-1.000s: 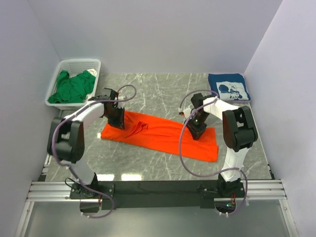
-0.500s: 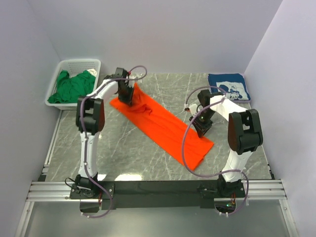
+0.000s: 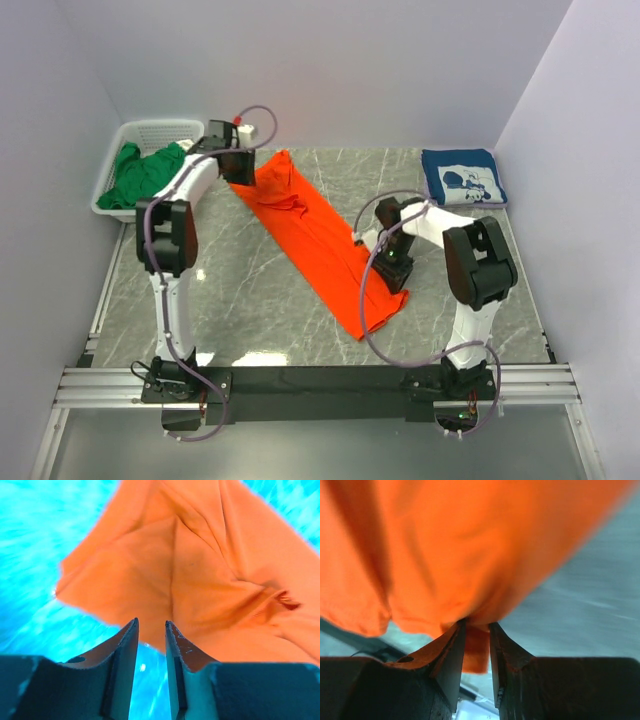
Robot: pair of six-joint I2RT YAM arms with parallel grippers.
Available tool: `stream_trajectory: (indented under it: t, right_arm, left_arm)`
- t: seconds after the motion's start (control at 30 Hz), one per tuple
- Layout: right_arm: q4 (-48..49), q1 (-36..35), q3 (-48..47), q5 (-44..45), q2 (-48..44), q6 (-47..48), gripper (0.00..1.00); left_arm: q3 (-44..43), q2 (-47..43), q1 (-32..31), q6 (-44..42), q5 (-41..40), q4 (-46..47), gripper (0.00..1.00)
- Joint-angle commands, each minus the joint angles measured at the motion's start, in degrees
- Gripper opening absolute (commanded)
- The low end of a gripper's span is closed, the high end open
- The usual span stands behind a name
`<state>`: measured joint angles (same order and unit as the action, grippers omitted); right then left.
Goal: Fold and stack the t-shirts
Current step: Fold the tshirt
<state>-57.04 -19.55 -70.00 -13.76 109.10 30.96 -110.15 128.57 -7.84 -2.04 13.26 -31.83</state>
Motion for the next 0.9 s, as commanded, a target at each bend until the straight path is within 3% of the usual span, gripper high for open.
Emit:
stream_trajectory:
  t: [0.0,0.17,0.37,0.6,0.87]
  right_arm:
    - [0.6,-5.6,7.4,-4.5,-0.2,0.9,0.33]
    - [-1.7,-14.9,11.9,-12.1,-2.8,1.0,0.32]
    - [-6.0,-24.9,8.7,-20.9,-2.0,3.0,0.32]
    - [-11.2,-22.3,2.5,-23.6,-3.4,7.5,0.39]
    - [-11.4,-10.5,-5.1,-24.8,-3.8,5.4,0.40]
  left_arm:
    - [2.3,-7.0,1.2,5.4,3.7,1.5,0.33]
    - [8.1,-8.4,1.1,8.9,7.4,2.0,0.33]
    - [4.7,-3.6,0.0,10.1,10.1,0.2,0.31]
    - [2.9,0.6,-3.5,10.3,9.8,2.3,0.32]
    - [-12.6,14.9,-4.0,9.4,5.8,-1.8,0.27]
